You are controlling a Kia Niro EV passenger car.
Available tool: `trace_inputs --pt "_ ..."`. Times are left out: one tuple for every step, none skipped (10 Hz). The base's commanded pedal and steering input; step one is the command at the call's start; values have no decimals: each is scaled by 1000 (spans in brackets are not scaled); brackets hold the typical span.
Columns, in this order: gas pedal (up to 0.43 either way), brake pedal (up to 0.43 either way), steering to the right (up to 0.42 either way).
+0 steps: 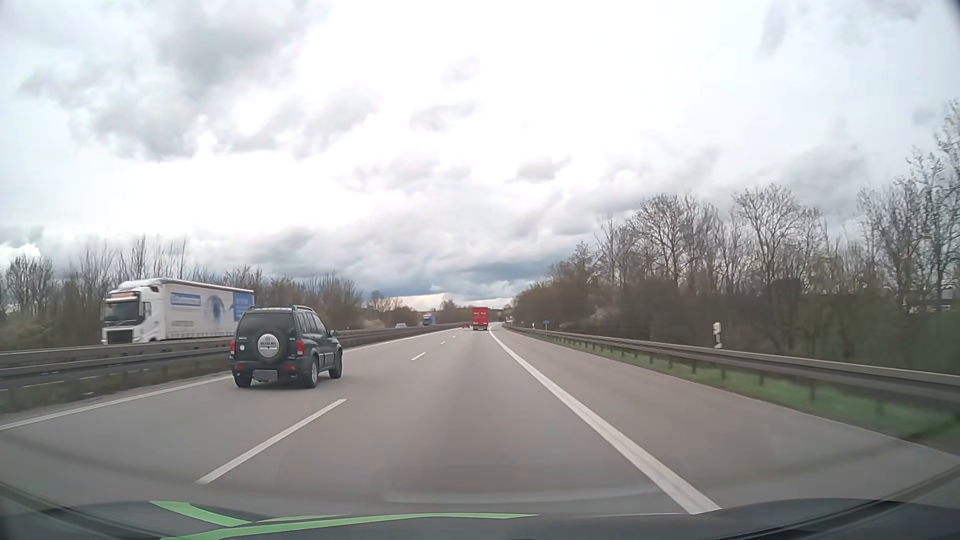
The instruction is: Follow the waypoints while adhering to traffic rules and regulations
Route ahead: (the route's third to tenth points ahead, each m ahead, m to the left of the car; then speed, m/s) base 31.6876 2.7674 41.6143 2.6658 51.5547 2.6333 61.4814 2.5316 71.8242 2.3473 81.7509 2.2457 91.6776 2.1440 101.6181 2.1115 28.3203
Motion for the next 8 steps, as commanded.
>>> trace_inputs --pt "378 0 -1" --pt "378 0 -1" --pt "378 0 -1" --pt "378 0 -1" --pt "378 0 -1" --pt "390 0 -1" --pt "390 0 -1" --pt "390 0 -1"
